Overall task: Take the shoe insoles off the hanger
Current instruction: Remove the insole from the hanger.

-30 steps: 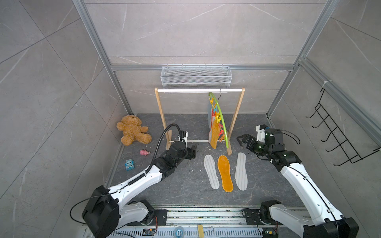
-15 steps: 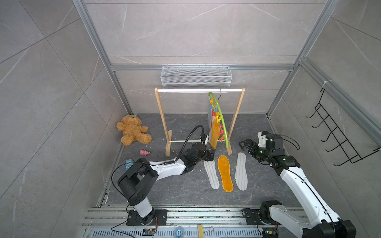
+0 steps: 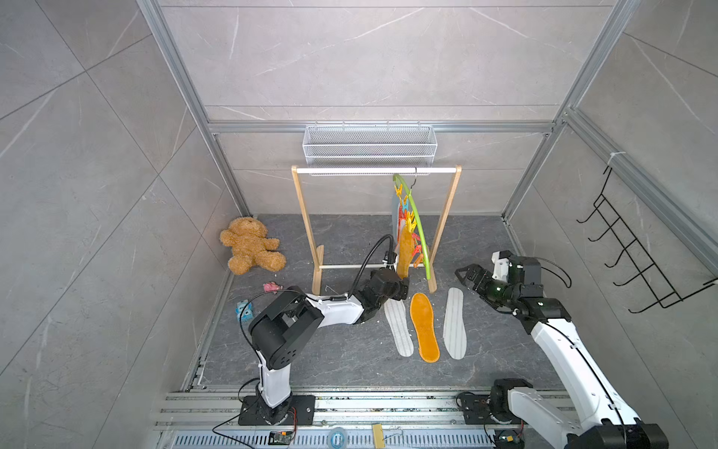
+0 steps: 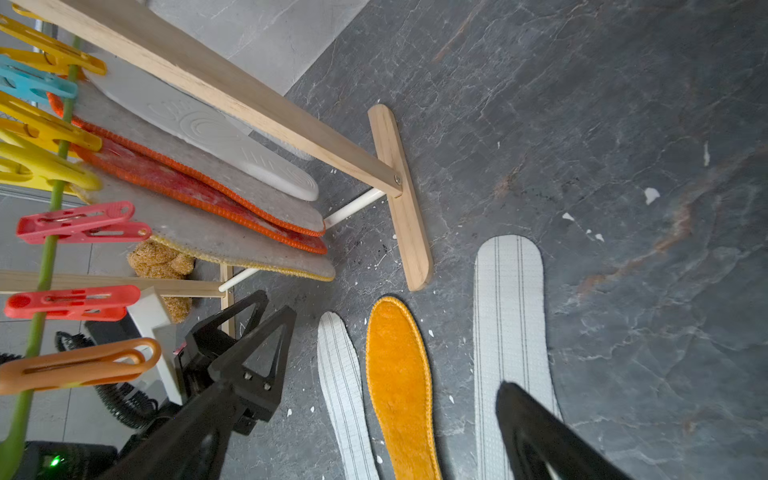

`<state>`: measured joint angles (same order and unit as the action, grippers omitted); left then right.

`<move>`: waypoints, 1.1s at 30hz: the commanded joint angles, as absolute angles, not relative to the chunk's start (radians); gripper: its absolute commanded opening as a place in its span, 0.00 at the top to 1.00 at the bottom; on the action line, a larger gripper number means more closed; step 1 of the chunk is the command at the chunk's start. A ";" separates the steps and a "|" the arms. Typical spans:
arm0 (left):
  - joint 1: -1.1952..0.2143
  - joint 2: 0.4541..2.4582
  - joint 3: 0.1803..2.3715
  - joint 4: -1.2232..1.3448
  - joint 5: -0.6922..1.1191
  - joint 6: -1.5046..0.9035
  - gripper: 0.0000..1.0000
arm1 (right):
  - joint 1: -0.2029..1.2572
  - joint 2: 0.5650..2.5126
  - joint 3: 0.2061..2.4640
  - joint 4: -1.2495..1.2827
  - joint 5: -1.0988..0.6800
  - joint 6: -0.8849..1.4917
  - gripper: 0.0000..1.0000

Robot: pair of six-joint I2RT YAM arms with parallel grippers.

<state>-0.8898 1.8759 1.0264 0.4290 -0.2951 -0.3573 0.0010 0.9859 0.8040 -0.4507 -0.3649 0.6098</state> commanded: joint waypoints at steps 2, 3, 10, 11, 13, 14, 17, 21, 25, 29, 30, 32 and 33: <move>-0.906 1.933 1.088 0.484 -0.379 -0.372 0.14 | -0.009 0.975 0.788 -0.437 -0.405 0.605 0.00; -0.909 1.947 1.096 0.486 -0.385 -0.375 0.14 | -0.011 0.974 0.786 -0.435 -0.411 0.608 0.00; -0.925 2.031 1.153 0.486 -0.447 -0.395 0.12 | -0.016 0.968 0.772 -0.420 -0.436 0.630 0.00; -0.924 2.044 1.162 0.485 -0.458 -0.401 0.12 | -0.016 0.968 0.769 -0.418 -0.440 0.632 0.00; -0.926 2.070 1.179 0.481 -0.467 -0.412 0.13 | -0.017 0.969 0.765 -0.411 -0.448 0.639 0.00; -0.926 2.080 1.189 0.476 -0.501 -0.417 0.13 | -0.019 0.971 0.764 -0.410 -0.452 0.643 0.00; -0.926 2.116 1.213 0.466 -0.524 -0.436 0.13 | -0.021 0.972 0.760 -0.402 -0.462 0.649 0.00; -0.926 2.148 1.235 0.460 -0.550 -0.448 0.14 | -0.023 0.977 0.764 -0.396 -0.478 0.653 0.00; -0.926 2.166 1.253 0.458 -0.549 -0.445 0.17 | -0.025 0.980 0.767 -0.395 -0.485 0.654 0.00; -0.926 2.175 1.256 0.452 -0.548 -0.446 0.24 | -0.028 0.986 0.767 -0.389 -0.490 0.658 0.00; -0.926 2.175 1.252 0.454 -0.549 -0.446 0.26 | -0.028 0.987 0.767 -0.387 -0.494 0.660 0.00; -0.926 2.173 1.246 0.458 -0.552 -0.445 0.32 | -0.028 0.989 0.768 -0.383 -0.498 0.664 0.00; -0.925 2.171 1.245 0.460 -0.556 -0.443 0.35 | -0.028 0.991 0.768 -0.382 -0.501 0.667 0.00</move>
<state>-0.9226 2.1548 1.2297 0.4408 -0.5228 -0.4358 -0.0216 0.9871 0.7738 -0.4030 -0.4805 0.6491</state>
